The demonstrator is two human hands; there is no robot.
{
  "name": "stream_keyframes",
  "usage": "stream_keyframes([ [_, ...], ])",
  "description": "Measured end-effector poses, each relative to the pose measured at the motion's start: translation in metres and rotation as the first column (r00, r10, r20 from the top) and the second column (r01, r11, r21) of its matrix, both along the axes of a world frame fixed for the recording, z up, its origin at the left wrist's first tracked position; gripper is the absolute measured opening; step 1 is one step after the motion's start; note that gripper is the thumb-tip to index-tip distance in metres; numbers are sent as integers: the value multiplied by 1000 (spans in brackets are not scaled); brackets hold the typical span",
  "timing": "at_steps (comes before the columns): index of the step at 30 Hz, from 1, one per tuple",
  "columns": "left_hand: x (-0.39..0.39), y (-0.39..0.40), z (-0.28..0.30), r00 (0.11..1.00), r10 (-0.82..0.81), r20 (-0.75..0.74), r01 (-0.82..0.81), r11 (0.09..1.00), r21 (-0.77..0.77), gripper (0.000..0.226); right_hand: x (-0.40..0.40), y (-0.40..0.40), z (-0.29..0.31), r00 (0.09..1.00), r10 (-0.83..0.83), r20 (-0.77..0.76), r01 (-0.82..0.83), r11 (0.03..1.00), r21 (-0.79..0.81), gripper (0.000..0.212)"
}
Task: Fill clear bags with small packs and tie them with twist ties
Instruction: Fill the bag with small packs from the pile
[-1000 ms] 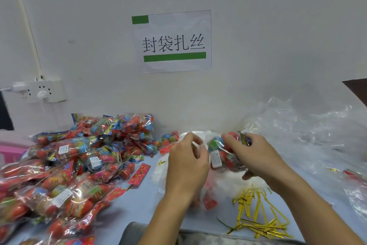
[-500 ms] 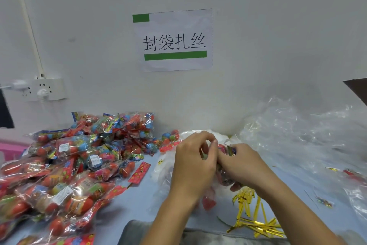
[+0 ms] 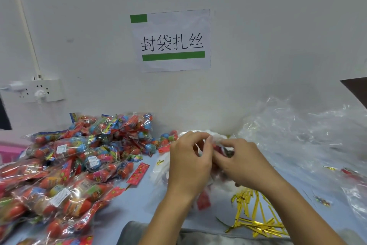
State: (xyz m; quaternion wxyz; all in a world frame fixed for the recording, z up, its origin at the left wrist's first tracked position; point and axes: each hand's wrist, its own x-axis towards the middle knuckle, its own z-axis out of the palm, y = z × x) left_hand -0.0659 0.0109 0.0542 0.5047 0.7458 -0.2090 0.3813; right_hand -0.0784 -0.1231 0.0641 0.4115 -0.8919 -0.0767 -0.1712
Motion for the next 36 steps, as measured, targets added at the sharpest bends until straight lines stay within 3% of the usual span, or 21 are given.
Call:
stream_keyframes([
  [2,3,4,-1,999,40,-31,-40,999,11,12,2,-4,2,994,-99,50,95,993,66,21],
  [5,7,9,-5,992,87,-93,-84,996,39,11,4,-3,2,990,-117,77,98,972,215,21],
  [8,6,6,-7,984,77,-161,-67,996,65,26,5,2,0,990,-128,51,100,925,365,20],
  [14,3,8,-2,994,107,16,-108,968,228,21,9,15,-7,990,-71,-121,131,777,616,32],
  [19,2,12,0,997,46,55,-58,964,258,22,9,23,-11,969,113,-222,27,838,545,45],
  [23,4,17,-1,999,34,-18,-29,976,216,24,4,17,-5,920,254,-298,-32,807,589,46],
  [26,8,25,-1,993,104,-53,-93,977,192,25,4,14,-1,930,239,-281,19,731,682,41],
  [30,12,35,1,982,112,-150,-104,993,60,22,5,11,5,953,193,-235,95,545,833,37],
  [33,11,38,2,968,-5,-249,10,1000,18,26,6,12,5,947,229,-224,80,508,857,37],
  [36,6,32,2,940,-129,-317,169,980,103,49,6,18,1,930,298,-213,0,582,813,38],
])
